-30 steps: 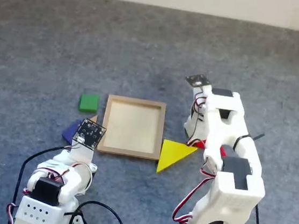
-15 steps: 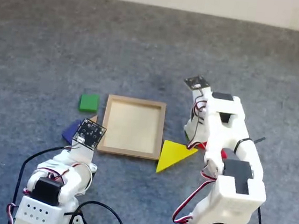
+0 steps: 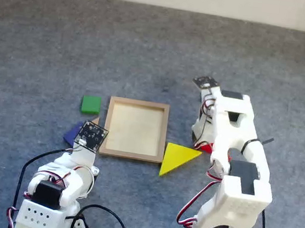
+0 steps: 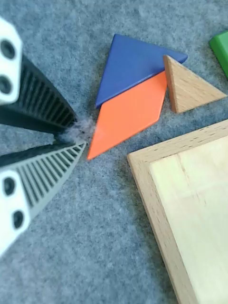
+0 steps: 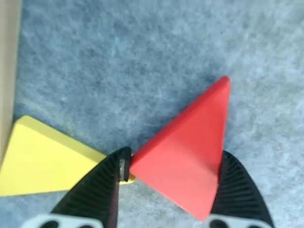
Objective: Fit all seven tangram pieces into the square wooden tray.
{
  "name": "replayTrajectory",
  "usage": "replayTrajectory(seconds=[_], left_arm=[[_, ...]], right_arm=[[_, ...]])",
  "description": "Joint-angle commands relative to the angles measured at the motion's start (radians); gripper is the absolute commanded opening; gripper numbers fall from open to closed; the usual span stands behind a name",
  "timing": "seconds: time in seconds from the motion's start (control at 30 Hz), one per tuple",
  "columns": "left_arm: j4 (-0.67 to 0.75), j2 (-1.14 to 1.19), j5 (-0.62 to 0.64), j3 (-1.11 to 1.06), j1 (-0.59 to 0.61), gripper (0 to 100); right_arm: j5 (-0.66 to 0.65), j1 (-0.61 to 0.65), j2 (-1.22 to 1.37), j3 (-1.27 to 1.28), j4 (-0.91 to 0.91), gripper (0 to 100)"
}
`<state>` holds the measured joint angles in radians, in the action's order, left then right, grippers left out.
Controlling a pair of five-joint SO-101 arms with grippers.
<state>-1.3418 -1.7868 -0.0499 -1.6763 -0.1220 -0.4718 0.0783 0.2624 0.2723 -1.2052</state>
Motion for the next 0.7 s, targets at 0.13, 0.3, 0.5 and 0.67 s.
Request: replayTrajectory(seconds=[0.13,0.3,0.5,0.67], left_arm=[[-0.006,-0.036,0.005,-0.021,0.005,1],[-0.006,-0.036,0.005,-0.021,0.005,1],[-0.006,-0.036,0.005,-0.021,0.005,1],[-0.006,-0.036,0.005,-0.021,0.005,1]], right_arm=[[-0.006,0.033,-0.156,-0.11,-0.124,14.9],[-0.005,0.104,-0.229,-0.104,-0.14,14.9],[0.157,0.232,-0.294,-0.11,-0.154,14.9],[0.356,0.372,-0.315,-0.11,-0.15,14.9]])
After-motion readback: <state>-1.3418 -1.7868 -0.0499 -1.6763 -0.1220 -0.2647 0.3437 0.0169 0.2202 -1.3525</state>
